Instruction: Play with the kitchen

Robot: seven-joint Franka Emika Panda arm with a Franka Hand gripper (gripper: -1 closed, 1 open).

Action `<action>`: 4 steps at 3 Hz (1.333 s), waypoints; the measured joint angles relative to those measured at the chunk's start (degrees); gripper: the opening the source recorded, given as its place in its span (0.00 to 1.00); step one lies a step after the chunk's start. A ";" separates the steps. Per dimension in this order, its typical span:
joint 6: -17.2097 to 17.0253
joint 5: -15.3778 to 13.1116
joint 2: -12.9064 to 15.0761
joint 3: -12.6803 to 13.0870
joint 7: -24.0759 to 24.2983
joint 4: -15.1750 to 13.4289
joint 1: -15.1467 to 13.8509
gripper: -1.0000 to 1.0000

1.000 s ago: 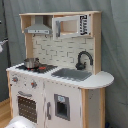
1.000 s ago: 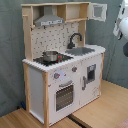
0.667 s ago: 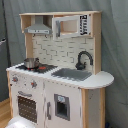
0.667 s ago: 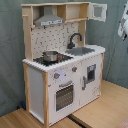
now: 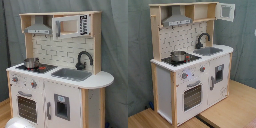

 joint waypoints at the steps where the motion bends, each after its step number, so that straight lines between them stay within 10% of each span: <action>1: -5.88 -3.18 -0.17 0.23 -0.15 0.00 2.99 1.00; 4: -17.60 -10.59 0.03 -0.06 1.69 -5.21 12.62 1.00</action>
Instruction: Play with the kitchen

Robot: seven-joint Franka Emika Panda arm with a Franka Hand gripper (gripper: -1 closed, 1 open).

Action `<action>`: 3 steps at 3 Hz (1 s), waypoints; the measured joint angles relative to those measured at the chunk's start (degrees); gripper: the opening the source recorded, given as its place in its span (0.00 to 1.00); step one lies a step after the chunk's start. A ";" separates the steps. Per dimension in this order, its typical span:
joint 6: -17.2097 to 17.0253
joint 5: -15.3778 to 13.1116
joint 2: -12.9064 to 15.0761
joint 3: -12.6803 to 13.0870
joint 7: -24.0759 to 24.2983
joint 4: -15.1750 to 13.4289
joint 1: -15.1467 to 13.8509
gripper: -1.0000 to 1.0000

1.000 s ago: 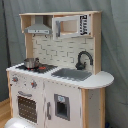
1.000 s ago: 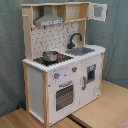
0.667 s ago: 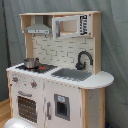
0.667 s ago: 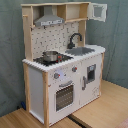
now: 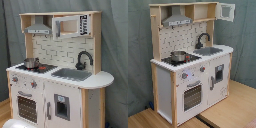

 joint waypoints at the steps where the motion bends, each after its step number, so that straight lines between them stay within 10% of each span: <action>1: -0.90 -1.06 0.00 -0.98 2.57 -4.52 1.89 1.00; 3: 2.47 -7.64 0.73 -7.81 5.22 -11.86 4.28 1.00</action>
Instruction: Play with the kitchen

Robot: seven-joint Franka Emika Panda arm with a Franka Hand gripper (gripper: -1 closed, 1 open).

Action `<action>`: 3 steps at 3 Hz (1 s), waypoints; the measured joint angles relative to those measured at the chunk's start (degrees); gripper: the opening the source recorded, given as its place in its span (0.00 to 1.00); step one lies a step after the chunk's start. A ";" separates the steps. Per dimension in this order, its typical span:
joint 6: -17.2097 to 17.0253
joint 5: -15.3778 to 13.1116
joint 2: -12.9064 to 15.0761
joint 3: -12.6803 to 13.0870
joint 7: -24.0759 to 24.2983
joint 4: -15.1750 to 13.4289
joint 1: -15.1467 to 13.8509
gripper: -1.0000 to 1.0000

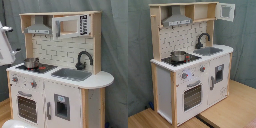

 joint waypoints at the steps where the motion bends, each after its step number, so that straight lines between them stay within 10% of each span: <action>1: 3.84 -3.99 0.44 -4.74 -0.06 -1.50 0.01 1.00; 3: 10.95 -10.13 1.31 -12.05 -0.29 -3.50 0.00 1.00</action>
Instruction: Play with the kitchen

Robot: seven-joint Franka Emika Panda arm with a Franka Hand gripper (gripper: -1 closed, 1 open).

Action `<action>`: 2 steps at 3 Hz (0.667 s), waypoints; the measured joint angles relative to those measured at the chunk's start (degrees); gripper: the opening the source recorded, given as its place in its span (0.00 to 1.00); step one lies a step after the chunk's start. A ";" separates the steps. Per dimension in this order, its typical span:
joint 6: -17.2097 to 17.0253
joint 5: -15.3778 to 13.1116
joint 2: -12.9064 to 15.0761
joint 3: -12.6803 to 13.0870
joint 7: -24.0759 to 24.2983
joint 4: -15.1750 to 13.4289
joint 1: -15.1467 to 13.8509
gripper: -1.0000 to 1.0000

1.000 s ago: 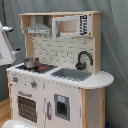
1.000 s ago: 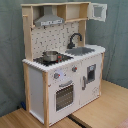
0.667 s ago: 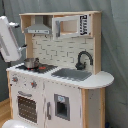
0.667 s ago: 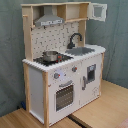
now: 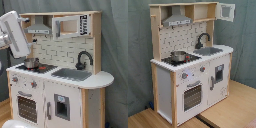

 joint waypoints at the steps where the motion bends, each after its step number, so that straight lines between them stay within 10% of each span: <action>1: 5.05 -3.06 0.67 -3.79 0.03 -1.03 -0.01 1.00; 2: 10.44 -5.04 1.25 -6.88 0.03 -2.39 -0.06 1.00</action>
